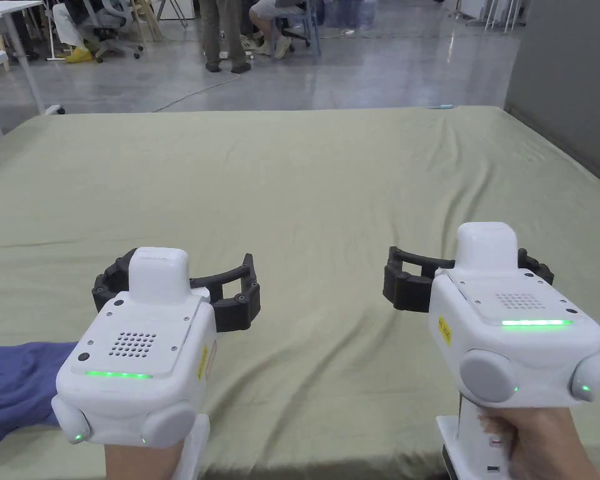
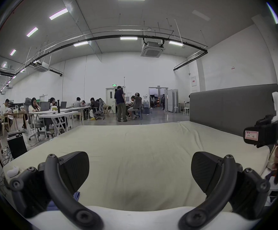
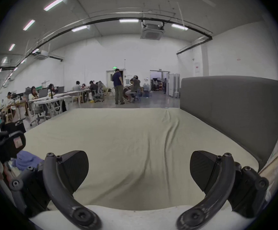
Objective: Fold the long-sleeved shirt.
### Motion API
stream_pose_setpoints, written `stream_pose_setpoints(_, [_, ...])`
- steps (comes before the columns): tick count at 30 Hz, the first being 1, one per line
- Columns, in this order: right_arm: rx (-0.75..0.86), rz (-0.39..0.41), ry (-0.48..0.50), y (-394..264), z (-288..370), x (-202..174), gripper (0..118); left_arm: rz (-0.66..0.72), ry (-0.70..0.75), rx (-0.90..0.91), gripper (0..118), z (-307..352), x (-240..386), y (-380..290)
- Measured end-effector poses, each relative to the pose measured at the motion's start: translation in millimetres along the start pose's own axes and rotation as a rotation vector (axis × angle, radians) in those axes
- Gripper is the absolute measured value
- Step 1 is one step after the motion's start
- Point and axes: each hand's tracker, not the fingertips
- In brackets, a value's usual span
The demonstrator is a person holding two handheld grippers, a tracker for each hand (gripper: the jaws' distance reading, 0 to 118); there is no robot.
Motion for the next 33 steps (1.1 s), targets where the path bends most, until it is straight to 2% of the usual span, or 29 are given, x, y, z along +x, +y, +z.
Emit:
stream_pose_setpoints(2, [0.004, 0.028, -0.028, -6, -1, 1, 118, 0.002, 0.002, 0.0, 118, 0, 0, 0])
stream_pose_setpoints(5, [0.039, 0.019, -0.092, -13, -1, 0, 118, 0.007, 0.002, -0.002, 118, 0, 0, 0])
stream_pose_setpoints(10, [0.13, 0.005, -0.056, -20, -2, 11, 118, 0.001, -0.002, -0.003, 118, 1, 1, -1])
stream_pose_setpoints(12, [0.136, -0.018, 0.013, -21, -4, 18, 118, 0.005, -0.002, -0.008, 118, 0, 2, -1])
stream_pose_setpoints(15, [0.135, -0.069, -0.084, -27, -5, 19, 118, 0.007, -0.002, -0.004, 118, 0, 2, -1])
stream_pose_setpoints(24, [0.105, -0.001, -0.042, -21, -3, 20, 118, -0.01, -0.001, -0.004, 118, 1, 3, -1])
stream_pose_setpoints(33, [0.086, 0.011, -0.029, -15, -5, 11, 118, -0.034, 0.012, -0.009, 118, 0, 5, -1])
